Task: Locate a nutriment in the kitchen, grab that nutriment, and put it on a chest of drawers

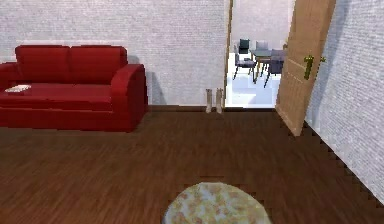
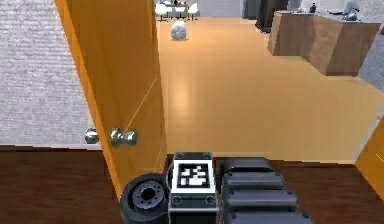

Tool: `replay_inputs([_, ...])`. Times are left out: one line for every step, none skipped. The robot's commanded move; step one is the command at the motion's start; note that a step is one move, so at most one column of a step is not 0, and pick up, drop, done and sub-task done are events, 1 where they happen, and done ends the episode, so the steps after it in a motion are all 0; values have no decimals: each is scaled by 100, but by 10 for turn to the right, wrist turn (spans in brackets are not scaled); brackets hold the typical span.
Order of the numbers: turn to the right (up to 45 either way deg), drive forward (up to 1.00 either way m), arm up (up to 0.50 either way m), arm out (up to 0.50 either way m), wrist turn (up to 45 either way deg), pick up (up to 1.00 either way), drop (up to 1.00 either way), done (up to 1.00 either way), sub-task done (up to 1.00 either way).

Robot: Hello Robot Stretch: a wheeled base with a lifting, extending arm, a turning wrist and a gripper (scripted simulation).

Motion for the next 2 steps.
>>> replay_inputs([30,0,0,0,0,0,0,0,0])
replay_inputs([0,65,0,0,0,0,0,0,0])
